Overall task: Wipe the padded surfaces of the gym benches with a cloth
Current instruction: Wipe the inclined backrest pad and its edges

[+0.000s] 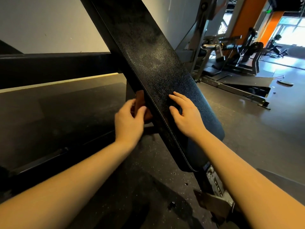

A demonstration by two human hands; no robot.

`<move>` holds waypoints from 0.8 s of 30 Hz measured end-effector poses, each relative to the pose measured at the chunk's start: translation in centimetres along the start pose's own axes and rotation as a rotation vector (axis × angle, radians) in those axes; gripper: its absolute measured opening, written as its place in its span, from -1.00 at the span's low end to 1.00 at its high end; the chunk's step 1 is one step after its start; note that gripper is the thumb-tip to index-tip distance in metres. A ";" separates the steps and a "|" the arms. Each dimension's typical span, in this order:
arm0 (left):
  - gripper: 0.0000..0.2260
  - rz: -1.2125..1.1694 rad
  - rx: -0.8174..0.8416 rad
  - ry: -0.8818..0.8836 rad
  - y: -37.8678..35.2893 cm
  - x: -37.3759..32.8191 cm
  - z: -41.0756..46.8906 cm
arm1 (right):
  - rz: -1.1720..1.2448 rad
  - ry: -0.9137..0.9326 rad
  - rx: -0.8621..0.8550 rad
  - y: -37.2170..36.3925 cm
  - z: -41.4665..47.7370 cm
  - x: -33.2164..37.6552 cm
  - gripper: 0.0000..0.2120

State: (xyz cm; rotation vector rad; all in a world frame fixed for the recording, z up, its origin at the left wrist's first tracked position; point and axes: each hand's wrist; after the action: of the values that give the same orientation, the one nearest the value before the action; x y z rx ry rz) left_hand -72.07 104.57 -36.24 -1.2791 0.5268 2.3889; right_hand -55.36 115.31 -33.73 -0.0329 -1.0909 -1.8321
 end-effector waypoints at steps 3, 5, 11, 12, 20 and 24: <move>-0.83 0.013 0.111 -0.112 -0.9 0.1 -5.6 | 0.008 0.000 0.002 -0.1 0.3 -0.1 -0.58; -0.78 0.020 0.307 -0.139 -0.6 0.8 -9.5 | 0.025 -0.003 -0.013 -0.1 0.5 -0.1 -0.58; -0.82 -0.048 0.325 0.033 -0.5 2.0 -10.8 | 0.055 -0.008 0.004 0.1 0.6 -0.4 -0.55; -0.81 -0.070 0.211 0.070 -0.6 1.7 -8.8 | 0.054 -0.005 0.009 0.2 0.6 -0.6 -0.56; -0.91 -0.087 0.267 0.028 -0.8 -0.7 -8.8 | 0.070 -0.034 -0.018 -0.2 0.7 -0.2 -0.52; -0.96 -0.160 0.242 0.106 -1.0 -0.5 -7.4 | 0.073 -0.016 -0.004 -0.1 0.6 -0.6 -0.52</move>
State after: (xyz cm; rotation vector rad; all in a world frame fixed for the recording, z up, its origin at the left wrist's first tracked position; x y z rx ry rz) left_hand -66.12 101.71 -39.82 -1.2912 0.6935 2.0657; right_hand -55.36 116.17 -33.66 -0.0891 -1.0835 -1.7715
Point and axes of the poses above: each hand's wrist, its own z-axis towards the middle knuckle, its own y-axis out of the back of the hand, x = y × z, and after that the axes turned 7 degrees about -x, right-handed
